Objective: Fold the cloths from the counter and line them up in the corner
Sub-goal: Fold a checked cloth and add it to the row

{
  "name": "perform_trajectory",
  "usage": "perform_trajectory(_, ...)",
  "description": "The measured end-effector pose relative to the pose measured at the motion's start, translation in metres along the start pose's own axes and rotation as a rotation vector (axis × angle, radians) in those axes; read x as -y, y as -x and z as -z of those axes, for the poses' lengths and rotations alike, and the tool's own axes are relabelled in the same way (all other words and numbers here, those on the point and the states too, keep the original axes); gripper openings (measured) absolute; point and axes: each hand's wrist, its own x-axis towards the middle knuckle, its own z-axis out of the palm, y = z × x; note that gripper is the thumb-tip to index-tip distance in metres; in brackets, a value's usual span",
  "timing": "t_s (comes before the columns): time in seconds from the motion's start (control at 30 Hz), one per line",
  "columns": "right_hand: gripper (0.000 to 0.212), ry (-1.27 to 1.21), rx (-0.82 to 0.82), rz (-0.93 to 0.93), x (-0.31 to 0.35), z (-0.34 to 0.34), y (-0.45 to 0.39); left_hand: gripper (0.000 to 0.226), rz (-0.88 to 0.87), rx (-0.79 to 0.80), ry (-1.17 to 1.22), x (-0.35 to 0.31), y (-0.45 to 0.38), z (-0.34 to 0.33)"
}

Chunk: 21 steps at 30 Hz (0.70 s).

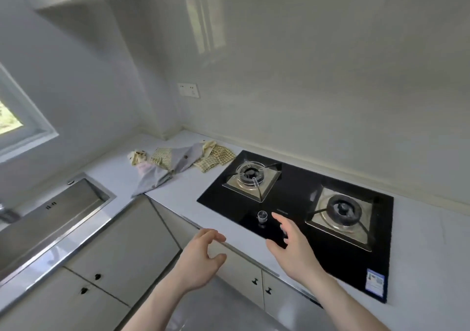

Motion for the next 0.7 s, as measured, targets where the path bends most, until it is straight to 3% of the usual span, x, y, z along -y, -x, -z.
perform_trajectory(0.5, 0.063, 0.084, 0.296, 0.144, 0.070, -0.131, -0.171, 0.029, 0.187, -0.233, 0.014, 0.134, -0.078, 0.103)
perform_trajectory(0.7, 0.063, 0.135, 0.306, 0.138, 0.080, -0.155, -0.217, 0.032, 0.167, -0.163, 0.051, 0.150, -0.130, 0.111)
